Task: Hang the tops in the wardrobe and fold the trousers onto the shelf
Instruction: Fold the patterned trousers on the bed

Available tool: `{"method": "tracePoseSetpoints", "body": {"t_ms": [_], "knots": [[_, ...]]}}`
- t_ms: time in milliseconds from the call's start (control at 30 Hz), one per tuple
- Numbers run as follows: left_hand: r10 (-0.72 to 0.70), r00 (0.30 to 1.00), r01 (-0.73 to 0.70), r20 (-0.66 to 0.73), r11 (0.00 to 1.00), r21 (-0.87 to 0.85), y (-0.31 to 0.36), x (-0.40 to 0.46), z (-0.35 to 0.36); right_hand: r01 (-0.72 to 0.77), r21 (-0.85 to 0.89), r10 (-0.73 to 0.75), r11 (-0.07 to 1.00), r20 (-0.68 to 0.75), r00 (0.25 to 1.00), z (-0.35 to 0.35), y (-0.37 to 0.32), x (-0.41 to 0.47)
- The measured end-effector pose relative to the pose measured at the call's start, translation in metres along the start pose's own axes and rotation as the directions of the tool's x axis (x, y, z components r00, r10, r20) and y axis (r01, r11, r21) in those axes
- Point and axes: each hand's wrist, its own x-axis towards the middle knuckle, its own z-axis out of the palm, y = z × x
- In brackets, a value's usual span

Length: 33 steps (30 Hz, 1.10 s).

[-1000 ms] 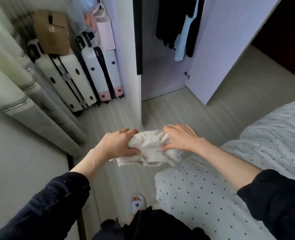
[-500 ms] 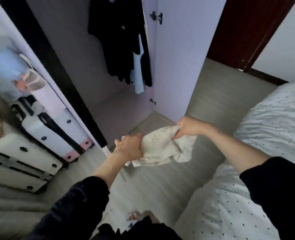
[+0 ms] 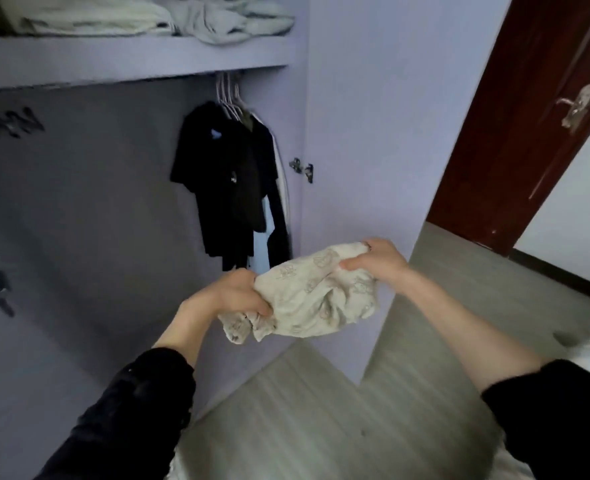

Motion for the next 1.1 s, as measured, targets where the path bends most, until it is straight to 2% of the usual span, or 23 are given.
{"method": "tracePoseSetpoints", "body": {"t_ms": [100,200,333,500,600,700,767,833,867,933,967,1000,1067,1100], "knots": [[0.004,0.998,-0.012,-0.057,0.991,-0.136,0.021,0.015,-0.061,0.118,0.025,-0.118,0.993,0.000,0.993,-0.014,-0.058,0.055],[0.007,0.975,-0.042,-0.222,0.987,-0.156,0.035,0.022,-0.128,0.295,0.013,-0.295,0.956,0.000,0.956,-0.019,-0.126,0.097],[0.015,0.860,-0.090,-0.510,0.988,-0.123,0.046,0.029,-0.223,0.543,-0.097,-0.548,0.834,-0.033,0.836,-0.019,-0.214,0.155],[0.010,0.742,-0.085,-0.670,0.993,-0.080,0.045,0.006,-0.333,0.744,-0.168,-0.751,0.646,0.034,0.660,0.007,-0.317,0.206],[-0.004,0.662,-0.076,-0.749,0.994,-0.073,0.035,-0.002,-0.405,0.826,-0.104,-0.828,0.554,0.035,0.560,0.031,-0.389,0.232],[-0.040,0.639,0.064,-0.769,0.998,0.001,0.031,-0.005,-0.474,0.840,-0.020,-0.840,0.542,-0.003,0.542,0.052,-0.464,0.268],[-0.087,0.640,0.156,-0.764,0.988,0.018,0.024,0.002,-0.514,0.787,0.123,-0.795,0.605,0.032,0.606,0.062,-0.504,0.293],[-0.075,0.558,0.241,-0.826,0.968,0.075,0.007,0.021,-0.553,0.750,0.193,-0.771,0.632,0.064,0.633,0.080,-0.543,0.322],[-0.044,0.501,0.298,-0.865,0.946,0.125,-0.003,0.035,-0.569,0.755,0.163,-0.770,0.635,0.045,0.637,0.089,-0.556,0.334],[0.069,0.430,0.385,-0.900,0.888,0.252,-0.019,0.064,-0.578,0.780,0.010,-0.780,0.625,-0.007,0.625,0.109,-0.565,0.353],[0.127,0.429,0.371,-0.895,0.878,0.303,-0.026,0.080,-0.578,0.807,-0.068,-0.809,0.587,-0.018,0.587,0.120,-0.564,0.361],[0.167,0.457,0.347,-0.874,0.871,0.348,-0.030,0.094,-0.571,0.844,-0.135,-0.850,0.518,0.025,0.526,0.131,-0.557,0.362],[0.155,0.582,0.378,-0.798,0.817,0.435,-0.039,0.120,-0.551,0.901,-0.307,-0.882,0.307,0.264,0.391,0.155,-0.535,0.367],[0.073,0.655,0.453,-0.752,0.758,0.469,-0.043,0.129,-0.539,0.894,-0.402,-0.841,0.196,0.400,0.364,0.166,-0.523,0.367]]}}
